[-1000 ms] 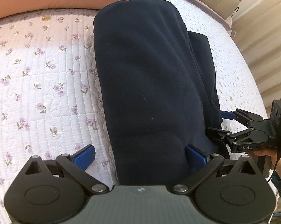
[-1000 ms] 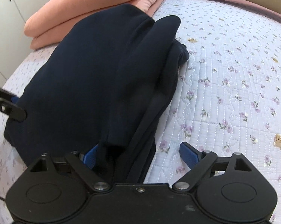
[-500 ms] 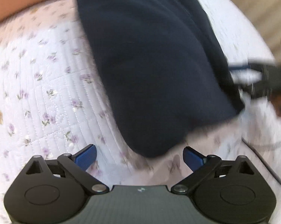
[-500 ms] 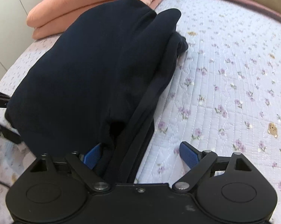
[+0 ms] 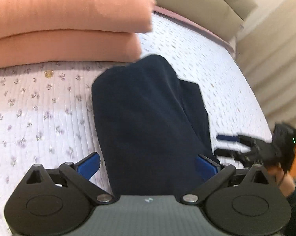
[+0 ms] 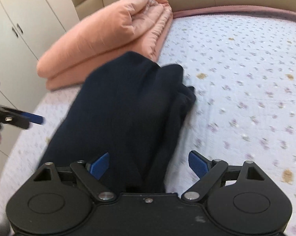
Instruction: Fold large clothes
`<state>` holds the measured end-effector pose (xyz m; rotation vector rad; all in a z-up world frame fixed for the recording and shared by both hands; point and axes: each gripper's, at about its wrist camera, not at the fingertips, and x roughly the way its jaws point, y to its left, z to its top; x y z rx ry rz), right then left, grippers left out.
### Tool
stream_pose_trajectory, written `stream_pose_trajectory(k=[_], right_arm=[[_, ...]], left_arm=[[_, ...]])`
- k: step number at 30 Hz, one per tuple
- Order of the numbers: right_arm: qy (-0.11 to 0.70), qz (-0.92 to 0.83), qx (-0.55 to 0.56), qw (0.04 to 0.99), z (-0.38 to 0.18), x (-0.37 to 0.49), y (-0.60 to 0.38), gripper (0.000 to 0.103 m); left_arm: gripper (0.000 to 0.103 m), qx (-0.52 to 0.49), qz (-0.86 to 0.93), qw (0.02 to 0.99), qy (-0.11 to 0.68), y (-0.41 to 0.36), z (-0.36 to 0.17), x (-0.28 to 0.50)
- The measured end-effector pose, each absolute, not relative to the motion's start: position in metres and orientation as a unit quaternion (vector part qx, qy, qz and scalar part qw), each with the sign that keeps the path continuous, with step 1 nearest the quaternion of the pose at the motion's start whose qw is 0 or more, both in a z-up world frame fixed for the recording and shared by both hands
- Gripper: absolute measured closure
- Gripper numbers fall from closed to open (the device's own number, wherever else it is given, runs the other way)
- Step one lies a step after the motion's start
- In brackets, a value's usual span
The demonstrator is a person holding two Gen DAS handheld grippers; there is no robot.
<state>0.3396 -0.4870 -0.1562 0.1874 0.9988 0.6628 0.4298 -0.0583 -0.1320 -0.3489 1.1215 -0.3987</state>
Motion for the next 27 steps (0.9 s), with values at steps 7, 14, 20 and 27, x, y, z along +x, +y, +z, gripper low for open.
stream_pose_trajectory(k=[7, 14, 20, 27], right_arm=[[0.477, 0.286, 0.141, 0.819, -0.174, 0.357, -0.476, 0.000], [0.484, 0.313, 0.125, 0.808, -0.193, 0.368, -0.456, 0.000], [0.486, 0.337, 0.145, 0.793, -0.212, 0.383, -0.453, 0.000], [0.466, 0.426, 0.126, 0.765, -0.219, 0.393, -0.465, 0.000]], left_arm=[[0.000, -0.219, -0.192, 0.795, 0.531, -0.066, -0.173, 0.452], [0.000, -0.192, -0.204, 0.786, 0.550, -0.075, -0.203, 0.467], [0.000, -0.227, -0.223, 0.785, 0.532, -0.076, -0.224, 0.476], [0.000, -0.208, -0.242, 0.799, 0.509, -0.077, -0.225, 0.473]])
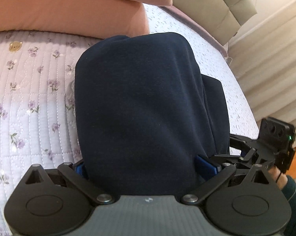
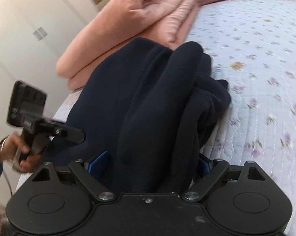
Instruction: Fold large clothes
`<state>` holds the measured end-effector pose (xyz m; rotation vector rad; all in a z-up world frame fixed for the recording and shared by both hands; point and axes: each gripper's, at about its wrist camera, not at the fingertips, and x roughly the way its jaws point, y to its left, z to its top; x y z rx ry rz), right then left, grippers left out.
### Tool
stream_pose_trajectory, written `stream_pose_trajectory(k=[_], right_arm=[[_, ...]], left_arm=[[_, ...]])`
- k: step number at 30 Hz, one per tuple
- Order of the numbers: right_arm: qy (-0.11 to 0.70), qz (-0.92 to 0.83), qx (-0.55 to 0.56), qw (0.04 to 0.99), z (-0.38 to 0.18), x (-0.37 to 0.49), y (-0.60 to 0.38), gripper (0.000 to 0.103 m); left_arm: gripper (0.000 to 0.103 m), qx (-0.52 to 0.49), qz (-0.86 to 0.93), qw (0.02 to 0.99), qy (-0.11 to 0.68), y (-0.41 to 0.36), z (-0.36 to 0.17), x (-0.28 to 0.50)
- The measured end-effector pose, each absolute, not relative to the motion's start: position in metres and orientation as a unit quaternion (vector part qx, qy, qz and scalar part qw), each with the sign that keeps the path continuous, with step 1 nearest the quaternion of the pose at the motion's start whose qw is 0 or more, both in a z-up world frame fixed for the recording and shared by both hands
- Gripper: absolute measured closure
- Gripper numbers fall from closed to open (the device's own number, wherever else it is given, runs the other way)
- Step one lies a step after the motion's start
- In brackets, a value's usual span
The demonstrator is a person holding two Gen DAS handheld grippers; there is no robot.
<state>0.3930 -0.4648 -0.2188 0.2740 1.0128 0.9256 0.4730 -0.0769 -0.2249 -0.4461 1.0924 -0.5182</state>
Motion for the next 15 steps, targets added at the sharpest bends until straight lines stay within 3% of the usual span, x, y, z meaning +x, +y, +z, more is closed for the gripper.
stream_pose_trajectory(k=[12, 13, 15], right_arm=[[0.479, 0.384, 0.095, 0.784, -0.210, 0.385, -0.436, 0.000], [0.477, 0.387, 0.096, 0.783, -0.209, 0.386, -0.435, 0.006], [0.477, 0.386, 0.126, 0.780, -0.207, 0.384, -0.439, 0.039]], left_arm=[[0.000, -0.181, -0.233, 0.799, 0.524, -0.089, -0.222, 0.481], [0.000, -0.183, -0.234, 0.800, 0.521, -0.088, -0.222, 0.480], [0.000, -0.180, -0.220, 0.804, 0.522, -0.090, -0.222, 0.480]])
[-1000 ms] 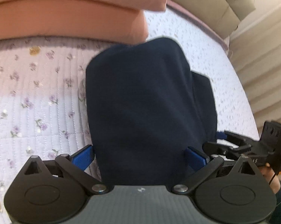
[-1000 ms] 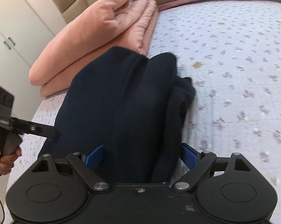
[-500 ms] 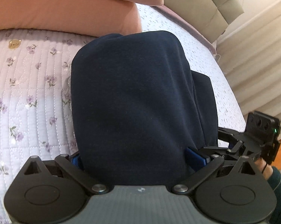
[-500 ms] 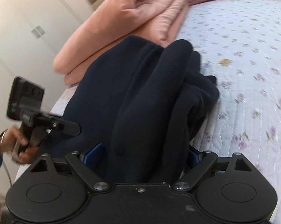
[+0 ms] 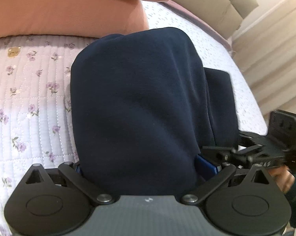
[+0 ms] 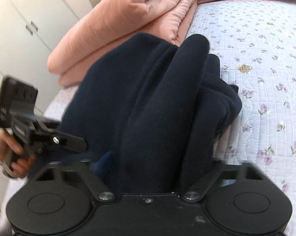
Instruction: Fold large clothes
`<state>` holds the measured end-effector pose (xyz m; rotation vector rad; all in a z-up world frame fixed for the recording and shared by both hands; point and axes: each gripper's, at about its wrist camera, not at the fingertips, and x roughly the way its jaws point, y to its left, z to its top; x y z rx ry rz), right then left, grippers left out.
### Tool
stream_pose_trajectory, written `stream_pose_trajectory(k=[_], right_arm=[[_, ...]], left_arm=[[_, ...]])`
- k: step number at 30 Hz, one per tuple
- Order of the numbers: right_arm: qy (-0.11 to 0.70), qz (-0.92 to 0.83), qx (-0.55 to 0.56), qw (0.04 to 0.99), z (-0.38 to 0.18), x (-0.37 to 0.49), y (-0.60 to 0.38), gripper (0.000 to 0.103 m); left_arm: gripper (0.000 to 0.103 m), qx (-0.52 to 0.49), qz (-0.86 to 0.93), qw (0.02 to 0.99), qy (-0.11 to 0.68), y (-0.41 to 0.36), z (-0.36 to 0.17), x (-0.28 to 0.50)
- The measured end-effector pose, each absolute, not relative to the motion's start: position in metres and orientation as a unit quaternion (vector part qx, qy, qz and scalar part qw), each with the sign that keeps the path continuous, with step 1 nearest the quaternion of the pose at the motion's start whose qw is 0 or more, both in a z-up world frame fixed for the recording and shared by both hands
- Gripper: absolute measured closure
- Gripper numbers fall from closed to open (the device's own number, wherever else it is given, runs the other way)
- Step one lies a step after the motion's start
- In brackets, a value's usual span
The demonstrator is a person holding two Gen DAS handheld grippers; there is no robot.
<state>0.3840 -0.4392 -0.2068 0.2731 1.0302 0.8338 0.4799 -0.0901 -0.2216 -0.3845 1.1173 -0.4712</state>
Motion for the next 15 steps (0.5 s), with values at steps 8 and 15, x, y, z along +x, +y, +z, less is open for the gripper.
stream_pose_trajectory(k=[8, 15], right_arm=[[0.470, 0.345, 0.179, 0.792, -0.191, 0.374, -0.447, 0.056], [0.416, 0.348, 0.172, 0.822, -0.140, 0.336, -0.447, 0.058]], left_arm=[[0.023, -0.190, -0.201, 0.811, 0.516, -0.093, -0.204, 0.479], [0.029, -0.195, -0.208, 0.815, 0.504, -0.093, -0.157, 0.461]])
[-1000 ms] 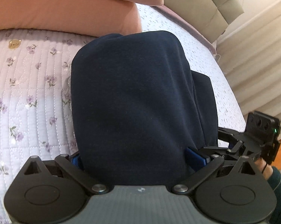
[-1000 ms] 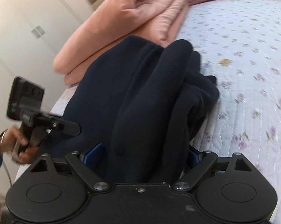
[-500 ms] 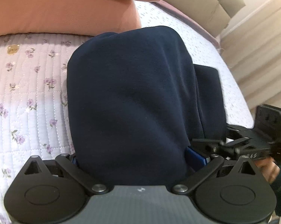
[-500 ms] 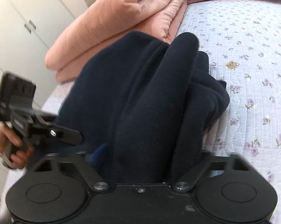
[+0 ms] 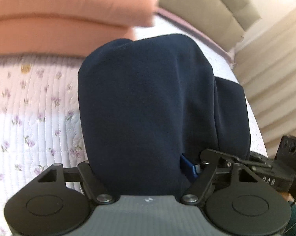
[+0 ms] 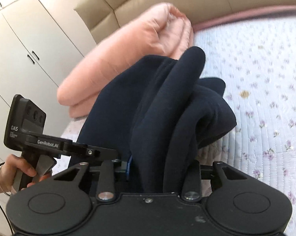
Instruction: Fold large clothes
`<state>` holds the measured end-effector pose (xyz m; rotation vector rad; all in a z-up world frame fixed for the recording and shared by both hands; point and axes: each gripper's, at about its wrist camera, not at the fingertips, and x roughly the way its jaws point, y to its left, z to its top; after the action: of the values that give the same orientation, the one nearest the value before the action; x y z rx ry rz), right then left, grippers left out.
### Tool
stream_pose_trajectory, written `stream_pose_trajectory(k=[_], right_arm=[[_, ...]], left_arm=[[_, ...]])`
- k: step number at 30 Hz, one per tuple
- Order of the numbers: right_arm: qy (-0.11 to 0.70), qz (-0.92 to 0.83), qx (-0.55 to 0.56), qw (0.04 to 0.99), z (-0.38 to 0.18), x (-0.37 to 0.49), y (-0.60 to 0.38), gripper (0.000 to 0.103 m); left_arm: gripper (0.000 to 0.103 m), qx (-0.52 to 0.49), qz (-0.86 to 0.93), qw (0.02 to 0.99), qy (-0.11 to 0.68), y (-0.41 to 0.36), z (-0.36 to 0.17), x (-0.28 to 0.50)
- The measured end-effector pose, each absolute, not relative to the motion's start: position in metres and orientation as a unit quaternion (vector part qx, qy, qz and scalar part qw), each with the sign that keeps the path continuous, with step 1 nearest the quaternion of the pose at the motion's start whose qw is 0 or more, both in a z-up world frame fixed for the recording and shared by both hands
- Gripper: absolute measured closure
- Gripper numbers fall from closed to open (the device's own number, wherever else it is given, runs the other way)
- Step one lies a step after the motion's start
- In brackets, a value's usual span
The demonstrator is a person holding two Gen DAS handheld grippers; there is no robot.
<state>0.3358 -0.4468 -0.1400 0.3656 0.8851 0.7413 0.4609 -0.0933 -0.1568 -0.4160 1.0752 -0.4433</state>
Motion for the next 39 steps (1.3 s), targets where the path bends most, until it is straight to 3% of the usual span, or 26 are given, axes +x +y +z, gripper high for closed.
stream_pose_trajectory(k=[13, 21, 31, 39], right_arm=[[0.356, 0.352, 0.197, 0.843, -0.011, 0.244, -0.429, 0.059], [0.365, 0.385, 0.191, 0.826, 0.023, 0.159, -0.386, 0.059], [0.428, 0.391, 0.212, 0.787, -0.023, 0.131, -0.372, 0.059], [0.525, 0.306, 0.168, 0.776, -0.150, 0.180, -0.344, 0.055]], left_arm=[[0.030, -0.190, -0.263, 0.837, 0.441, -0.041, -0.031, 0.358], [0.025, -0.191, -0.242, 0.836, 0.455, 0.000, -0.013, 0.256], [0.023, -0.201, -0.208, 0.823, 0.489, 0.019, -0.063, 0.215], [0.022, -0.160, -0.140, 0.821, 0.530, 0.033, -0.156, 0.239]])
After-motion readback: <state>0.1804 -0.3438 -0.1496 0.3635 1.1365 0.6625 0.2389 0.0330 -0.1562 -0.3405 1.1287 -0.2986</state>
